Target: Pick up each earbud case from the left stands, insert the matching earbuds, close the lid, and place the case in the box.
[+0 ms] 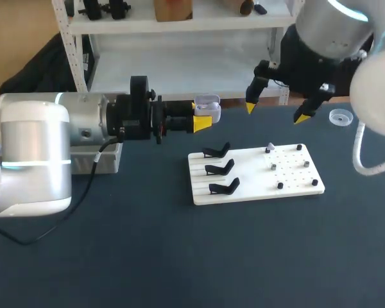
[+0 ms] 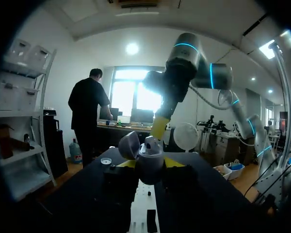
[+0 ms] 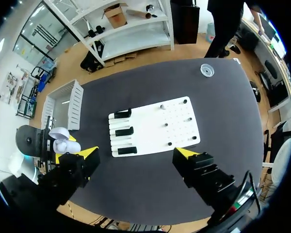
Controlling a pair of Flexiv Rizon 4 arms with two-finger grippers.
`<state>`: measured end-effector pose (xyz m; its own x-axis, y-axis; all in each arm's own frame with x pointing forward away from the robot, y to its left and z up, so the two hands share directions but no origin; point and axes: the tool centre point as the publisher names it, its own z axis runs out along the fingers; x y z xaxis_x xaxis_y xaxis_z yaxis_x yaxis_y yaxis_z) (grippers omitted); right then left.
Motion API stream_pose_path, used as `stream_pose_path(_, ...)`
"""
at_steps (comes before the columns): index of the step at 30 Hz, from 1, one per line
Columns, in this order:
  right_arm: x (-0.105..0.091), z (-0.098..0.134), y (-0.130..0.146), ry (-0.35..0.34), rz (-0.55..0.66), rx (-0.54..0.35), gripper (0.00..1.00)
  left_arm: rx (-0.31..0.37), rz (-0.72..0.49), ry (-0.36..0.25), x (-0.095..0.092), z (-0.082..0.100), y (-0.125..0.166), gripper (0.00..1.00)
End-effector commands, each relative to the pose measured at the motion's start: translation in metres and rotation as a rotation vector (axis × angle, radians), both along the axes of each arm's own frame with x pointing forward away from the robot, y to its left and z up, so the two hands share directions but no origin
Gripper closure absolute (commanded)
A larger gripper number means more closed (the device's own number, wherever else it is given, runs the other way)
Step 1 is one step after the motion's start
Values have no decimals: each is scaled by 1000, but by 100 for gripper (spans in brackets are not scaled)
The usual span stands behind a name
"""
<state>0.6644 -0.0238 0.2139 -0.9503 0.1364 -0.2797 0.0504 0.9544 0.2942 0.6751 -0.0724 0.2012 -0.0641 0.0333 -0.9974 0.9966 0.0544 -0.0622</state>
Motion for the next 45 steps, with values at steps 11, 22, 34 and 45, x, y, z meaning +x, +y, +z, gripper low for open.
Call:
stream_pose_path(11,54,-118,-31,96,-34,-32,0,-1,1,0,0,0,0,100)
stream_pose_path(22,93,-144,-33,110,-99,11,0,-1,1,0,0,0,0,100)
stream_pose_path(34,96,-145,-32,23,-69,11,0,-1,1,0,0,0,0,100)
stream_pose_path(45,95,-153,-29,50,-120,24,0,-1,1,0,0,0,0,100)
